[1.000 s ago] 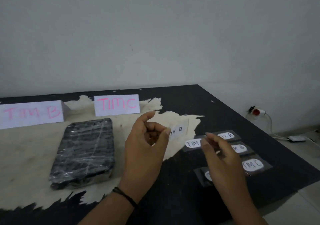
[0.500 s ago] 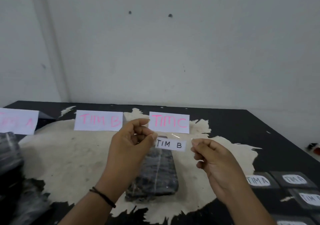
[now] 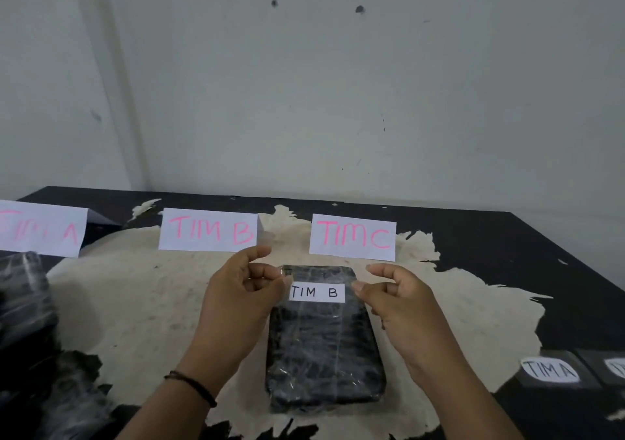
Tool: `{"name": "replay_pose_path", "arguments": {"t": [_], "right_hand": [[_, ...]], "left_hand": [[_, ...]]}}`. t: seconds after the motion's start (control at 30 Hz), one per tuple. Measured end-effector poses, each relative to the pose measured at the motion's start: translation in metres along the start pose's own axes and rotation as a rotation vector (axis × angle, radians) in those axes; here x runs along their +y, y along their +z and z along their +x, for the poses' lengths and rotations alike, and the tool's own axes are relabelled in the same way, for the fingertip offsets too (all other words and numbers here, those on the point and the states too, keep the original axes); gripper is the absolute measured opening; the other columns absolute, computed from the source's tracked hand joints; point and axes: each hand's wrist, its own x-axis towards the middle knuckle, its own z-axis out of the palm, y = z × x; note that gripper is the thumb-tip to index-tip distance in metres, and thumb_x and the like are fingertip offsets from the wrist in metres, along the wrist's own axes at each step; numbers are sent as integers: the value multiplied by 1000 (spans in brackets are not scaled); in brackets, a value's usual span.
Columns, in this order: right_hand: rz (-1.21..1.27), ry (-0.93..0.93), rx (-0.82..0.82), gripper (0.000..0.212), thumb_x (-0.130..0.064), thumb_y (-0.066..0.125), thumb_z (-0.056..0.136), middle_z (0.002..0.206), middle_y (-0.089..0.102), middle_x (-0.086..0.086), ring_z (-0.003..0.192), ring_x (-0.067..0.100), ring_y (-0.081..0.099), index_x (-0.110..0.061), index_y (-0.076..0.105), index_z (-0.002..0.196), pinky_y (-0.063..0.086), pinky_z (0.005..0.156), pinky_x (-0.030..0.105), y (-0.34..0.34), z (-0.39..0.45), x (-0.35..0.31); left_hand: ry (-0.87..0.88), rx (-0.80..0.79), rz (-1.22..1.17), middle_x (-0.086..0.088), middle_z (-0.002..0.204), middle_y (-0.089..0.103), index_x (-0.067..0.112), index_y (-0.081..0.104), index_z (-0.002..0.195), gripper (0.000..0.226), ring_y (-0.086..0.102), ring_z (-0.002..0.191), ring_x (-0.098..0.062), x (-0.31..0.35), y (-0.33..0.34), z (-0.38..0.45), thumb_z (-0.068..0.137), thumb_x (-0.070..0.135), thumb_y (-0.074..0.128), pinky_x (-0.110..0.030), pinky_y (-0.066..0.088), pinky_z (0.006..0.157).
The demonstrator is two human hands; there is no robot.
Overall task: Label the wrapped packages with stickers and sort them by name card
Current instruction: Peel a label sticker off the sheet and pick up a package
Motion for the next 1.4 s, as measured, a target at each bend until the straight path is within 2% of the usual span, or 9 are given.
{"name": "replay_pose_path", "arguments": {"t": [0.13,0.37,0.6,0.83,1.0,1.1,1.27,1.33,1.4], "right_hand": [[-69,19,-2,33,-28,68,84,85,69,-1,73,0,63,-27,52,113,41,58,15,-1,2,2],[-41,58,-12,48,-29,71,81,83,66,-3,76,7,59,-26,47,123,41,65,25,-2,5,6],[-49,52,-26,61,-25,71,81,92,67,0,86,9,61,-27,38,133,42,65,26,-1,11,14],[-95,-1,-28,68,-21,69,83,91,68,10,80,10,62,-26,31,138,38,62,18,-1,11,15],[-144,-31,-38,69,-20,68,84,86,67,13,67,9,58,-27,27,140,39,56,13,-1,9,14],[-160,-60,-35,70,-18,67,84,69,57,5,60,7,54,-28,27,140,40,51,6,0,9,16],[-224,-132,1,74,-16,68,83,62,55,-6,56,3,54,-28,24,142,40,53,11,5,8,20],[-256,-167,17,76,-17,68,83,66,58,-4,57,1,55,-30,23,143,42,53,8,6,6,20],[-278,-204,28,77,-16,68,83,68,59,-2,59,-2,55,-30,22,144,42,56,5,8,5,21]], "left_hand": [[-10,7,83,-4,81,68,22,55,119,48,67,78,-22,-6,0,0,77,9,74,-31,57,72],[27,53,174,6,78,70,33,33,140,81,67,70,-7,-1,1,-9,75,15,77,-12,50,55],[-15,42,205,0,77,68,30,28,144,87,65,66,-7,-1,1,-11,75,12,77,-9,47,51],[-12,26,282,1,77,66,27,34,142,80,65,68,-9,-2,1,-10,75,14,77,-15,51,56],[-28,19,300,3,76,67,26,35,141,79,65,68,-6,-3,1,-9,75,13,76,-13,50,54],[-27,10,301,3,75,68,25,35,142,80,65,67,-4,-4,1,-9,74,13,77,-12,50,54],[11,17,329,2,77,67,28,31,143,84,63,67,-4,-3,3,-10,74,13,77,-13,51,57],[33,27,347,6,83,64,32,27,144,88,63,67,-2,-3,3,-12,74,15,78,-15,51,58],[40,40,361,13,101,57,35,23,145,93,64,68,0,-3,3,-13,73,17,79,-15,51,55]]}}
